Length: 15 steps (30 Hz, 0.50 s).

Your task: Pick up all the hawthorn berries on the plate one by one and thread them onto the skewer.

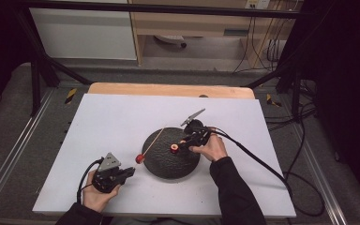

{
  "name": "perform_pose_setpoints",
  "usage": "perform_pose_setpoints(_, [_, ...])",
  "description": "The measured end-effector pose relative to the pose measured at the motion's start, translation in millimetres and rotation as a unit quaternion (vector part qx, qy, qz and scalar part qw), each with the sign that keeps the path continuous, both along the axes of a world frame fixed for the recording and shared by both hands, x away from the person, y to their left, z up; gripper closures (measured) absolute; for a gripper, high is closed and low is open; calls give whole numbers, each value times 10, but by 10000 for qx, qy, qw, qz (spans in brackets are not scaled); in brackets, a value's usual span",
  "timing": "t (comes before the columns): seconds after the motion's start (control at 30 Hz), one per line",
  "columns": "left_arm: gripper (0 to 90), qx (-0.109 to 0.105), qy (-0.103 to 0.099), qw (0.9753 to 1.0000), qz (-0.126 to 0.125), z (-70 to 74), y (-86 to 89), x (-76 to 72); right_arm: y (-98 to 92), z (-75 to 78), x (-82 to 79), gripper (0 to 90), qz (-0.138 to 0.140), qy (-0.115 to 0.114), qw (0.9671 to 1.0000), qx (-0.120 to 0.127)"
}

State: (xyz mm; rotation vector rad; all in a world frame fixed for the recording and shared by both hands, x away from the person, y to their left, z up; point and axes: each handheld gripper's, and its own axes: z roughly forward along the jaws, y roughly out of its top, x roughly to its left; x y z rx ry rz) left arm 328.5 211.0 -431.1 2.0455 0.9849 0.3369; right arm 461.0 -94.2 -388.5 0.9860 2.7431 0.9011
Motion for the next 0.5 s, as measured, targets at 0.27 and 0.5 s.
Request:
perform_pose_setpoints(0.27, [882,-44,-84,10000,32,8,-25,-29,-213,21,-166,619,-681,7,9862,1512])
perform_pose_setpoints(0.5, [882,-136,-125,9998,76,16,-56,-61,-317,2,-278,620,-1289,143,9427,3075])
